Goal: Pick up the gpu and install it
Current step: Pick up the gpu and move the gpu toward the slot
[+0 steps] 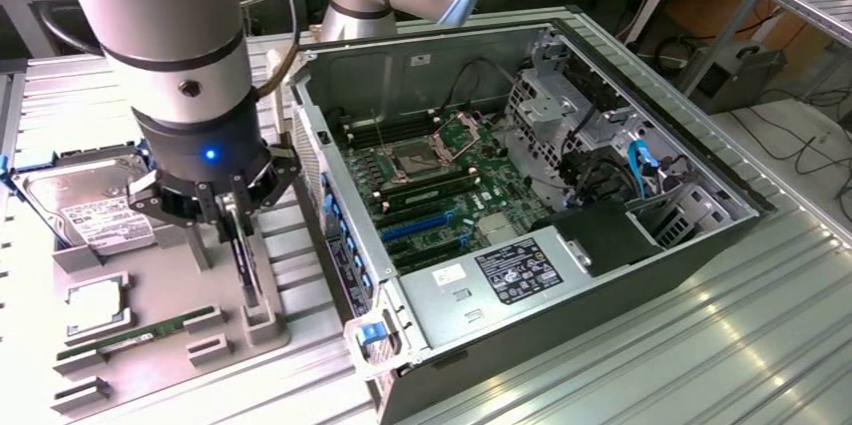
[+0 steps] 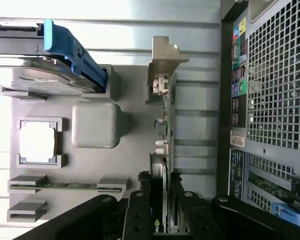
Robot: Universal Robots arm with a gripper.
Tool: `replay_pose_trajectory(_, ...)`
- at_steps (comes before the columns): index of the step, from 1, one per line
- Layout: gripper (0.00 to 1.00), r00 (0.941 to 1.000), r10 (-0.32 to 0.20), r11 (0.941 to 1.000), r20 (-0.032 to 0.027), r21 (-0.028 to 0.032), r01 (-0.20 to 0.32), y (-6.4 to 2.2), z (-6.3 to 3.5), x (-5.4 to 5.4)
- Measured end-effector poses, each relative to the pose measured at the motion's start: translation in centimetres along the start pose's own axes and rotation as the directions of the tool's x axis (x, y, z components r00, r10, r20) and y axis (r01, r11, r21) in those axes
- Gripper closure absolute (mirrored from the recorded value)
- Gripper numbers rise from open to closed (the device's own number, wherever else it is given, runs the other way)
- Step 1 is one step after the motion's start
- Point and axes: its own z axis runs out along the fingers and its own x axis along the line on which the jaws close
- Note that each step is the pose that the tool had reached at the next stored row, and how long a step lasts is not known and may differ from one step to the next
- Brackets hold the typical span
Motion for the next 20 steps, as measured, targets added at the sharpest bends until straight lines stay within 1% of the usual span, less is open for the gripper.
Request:
replay_pose_trajectory(5,0.74,1.0000,0.000,1.0000,-0.0007,-0.0023,0.000,0.07,-1.83,-0.3)
replay_pose_trajectory(8,0.74,1.0000,0.000,1.0000,-0.0010,-0.0056,0.000,0.11,-3.34,-0.5)
replay_pose_trajectory(9,0.74,1.0000,0.000,1.0000,-0.0011,-0.0080,0.000,0.13,-4.31,-0.7)
replay_pose_trajectory(10,0.74,1.0000,0.000,1.0000,-0.0013,-0.0092,0.000,0.13,-4.87,-0.8)
replay_pose_trajectory(14,0.74,1.0000,0.000,0.9999,-0.0044,-0.0133,0.000,0.14,-6.96,-1.5)
replay_pose_trajectory(16,0.74,1.0000,0.000,0.9999,-0.0058,-0.0152,0.000,0.12,-7.85,-1.8)
replay_pose_trajectory(20,0.74,1.0000,0.001,0.9998,-0.0090,-0.0193,-0.001,0.06,-9.79,-2.8)
